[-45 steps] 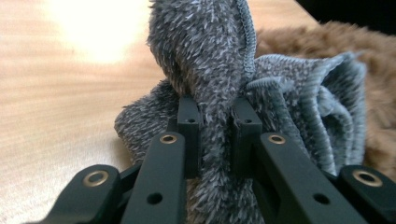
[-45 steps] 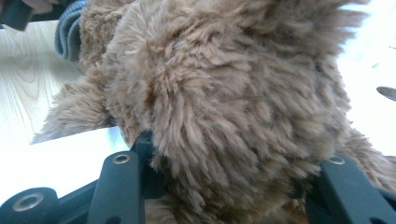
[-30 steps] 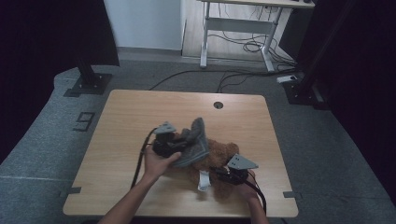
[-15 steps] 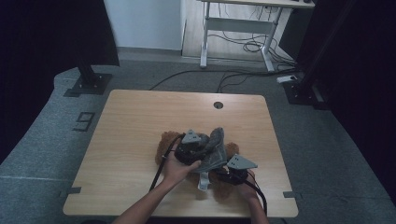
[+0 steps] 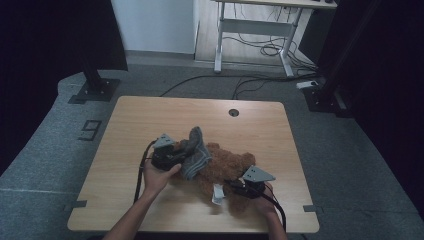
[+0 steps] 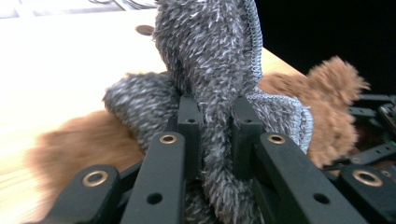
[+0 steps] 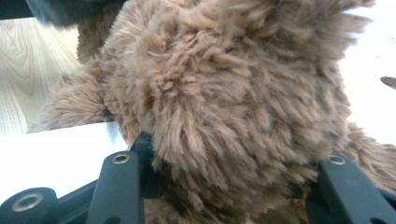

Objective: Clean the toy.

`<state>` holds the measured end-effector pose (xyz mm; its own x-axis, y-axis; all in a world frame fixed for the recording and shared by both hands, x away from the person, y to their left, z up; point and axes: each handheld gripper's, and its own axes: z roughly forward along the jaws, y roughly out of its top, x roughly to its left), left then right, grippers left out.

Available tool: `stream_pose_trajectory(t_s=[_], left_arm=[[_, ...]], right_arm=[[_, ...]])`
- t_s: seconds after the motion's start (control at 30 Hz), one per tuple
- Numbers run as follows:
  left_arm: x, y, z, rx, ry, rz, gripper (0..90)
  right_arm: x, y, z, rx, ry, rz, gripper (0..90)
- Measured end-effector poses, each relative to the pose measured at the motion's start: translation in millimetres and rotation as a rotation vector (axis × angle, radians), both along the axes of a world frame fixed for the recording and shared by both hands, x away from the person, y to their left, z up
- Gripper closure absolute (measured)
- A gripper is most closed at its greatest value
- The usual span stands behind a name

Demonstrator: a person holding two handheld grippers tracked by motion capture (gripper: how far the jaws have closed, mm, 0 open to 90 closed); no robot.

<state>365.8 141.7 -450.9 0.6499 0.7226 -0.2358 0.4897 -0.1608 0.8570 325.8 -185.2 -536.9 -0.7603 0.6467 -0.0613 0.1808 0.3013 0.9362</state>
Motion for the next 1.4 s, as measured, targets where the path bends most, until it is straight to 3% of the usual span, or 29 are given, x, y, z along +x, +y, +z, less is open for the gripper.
stream_pose_trajectory(t_s=[0.17,0.3,0.5,0.7,0.83,0.93,1.13,1.27,1.4], left_arm=[[4.4,31.9,-8.4,-0.015,0.031,0.074,77.6],[4.8,44.8,-21.8,-0.016,0.057,0.107,77.6],[9.3,59.8,-43.6,0.043,0.119,0.146,77.7],[12.9,61.7,-63.1,0.078,0.157,0.144,77.7],[14.5,65.0,-51.7,0.062,0.143,0.151,77.6],[12.8,62.0,-31.1,0.043,0.090,0.153,77.5],[19.0,32.7,11.4,0.030,0.018,0.083,77.2],[29.4,5.0,23.3,0.048,0.017,0.038,76.9],[39.2,-17.3,17.7,0.095,0.054,0.010,76.9]], right_arm=[[0.3,-0.5,0.0,0.001,0.004,0.000,48.0],[0.2,-0.5,-0.2,0.002,0.006,0.000,48.0],[0.0,-1.4,-0.4,0.004,0.010,-0.003,48.0],[0.7,-1.9,-1.0,0.011,0.013,-0.001,48.0],[0.9,-2.4,-0.8,0.009,0.012,-0.002,48.0],[1.5,-3.1,-0.6,0.008,0.011,-0.004,48.0],[0.7,-2.2,-0.5,-0.008,-0.011,-0.003,47.5],[-0.2,-2.6,-0.1,-0.026,-0.032,0.004,46.3],[-1.3,-3.5,-0.1,-0.038,-0.043,0.015,42.7]])
